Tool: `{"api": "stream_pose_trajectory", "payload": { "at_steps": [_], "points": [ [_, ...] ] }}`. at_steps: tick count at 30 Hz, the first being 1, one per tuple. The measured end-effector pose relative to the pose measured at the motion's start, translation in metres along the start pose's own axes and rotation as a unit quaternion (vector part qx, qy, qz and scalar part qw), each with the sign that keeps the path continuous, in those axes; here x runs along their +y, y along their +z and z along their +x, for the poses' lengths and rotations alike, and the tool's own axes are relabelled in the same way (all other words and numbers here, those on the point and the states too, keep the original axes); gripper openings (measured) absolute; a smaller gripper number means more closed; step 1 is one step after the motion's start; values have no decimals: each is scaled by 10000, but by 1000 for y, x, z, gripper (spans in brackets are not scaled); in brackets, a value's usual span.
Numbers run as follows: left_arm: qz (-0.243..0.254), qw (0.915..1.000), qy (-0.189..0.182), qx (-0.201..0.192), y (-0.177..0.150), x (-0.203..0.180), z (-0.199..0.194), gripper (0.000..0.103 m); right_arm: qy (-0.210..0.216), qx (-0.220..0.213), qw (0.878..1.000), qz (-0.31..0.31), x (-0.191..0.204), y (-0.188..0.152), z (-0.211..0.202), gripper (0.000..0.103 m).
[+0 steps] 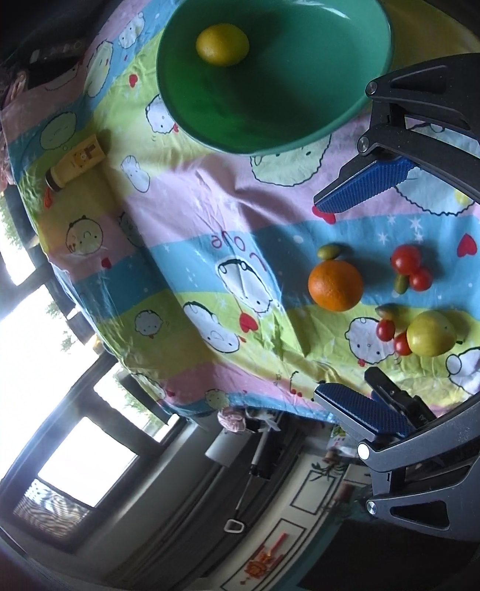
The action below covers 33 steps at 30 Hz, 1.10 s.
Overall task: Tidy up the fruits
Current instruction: 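Move the right tool back toward the orange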
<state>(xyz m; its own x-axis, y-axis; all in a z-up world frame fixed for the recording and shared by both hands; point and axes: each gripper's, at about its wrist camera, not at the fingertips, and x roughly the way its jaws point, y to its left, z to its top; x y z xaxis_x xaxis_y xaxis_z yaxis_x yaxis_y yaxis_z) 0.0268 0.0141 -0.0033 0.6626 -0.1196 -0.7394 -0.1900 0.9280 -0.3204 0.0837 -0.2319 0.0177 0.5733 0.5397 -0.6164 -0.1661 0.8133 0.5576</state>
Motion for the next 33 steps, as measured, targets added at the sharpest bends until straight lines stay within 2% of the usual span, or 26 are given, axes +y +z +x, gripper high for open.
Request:
{"api": "stream_pose_trajectory", "payload": {
  "at_steps": [4,9,20,28,33],
  "points": [
    [-34,9999,-85,121,-1,6,3,84,-142,188,9996,-151,10,-5,14,93],
    [-108,9974,-615,357,-1,11,6,87,-203,388,9985,-324,22,-12,28,93],
    [-28,9970,-464,612,-4,12,16,87,-315,702,9959,-476,35,-21,50,93],
    [-65,9964,-409,742,-6,15,21,87,-210,901,9947,-446,37,-24,60,93],
    [-45,9956,-487,804,-7,12,23,87,-188,992,9942,-366,34,-24,66,93]
  ]
}}
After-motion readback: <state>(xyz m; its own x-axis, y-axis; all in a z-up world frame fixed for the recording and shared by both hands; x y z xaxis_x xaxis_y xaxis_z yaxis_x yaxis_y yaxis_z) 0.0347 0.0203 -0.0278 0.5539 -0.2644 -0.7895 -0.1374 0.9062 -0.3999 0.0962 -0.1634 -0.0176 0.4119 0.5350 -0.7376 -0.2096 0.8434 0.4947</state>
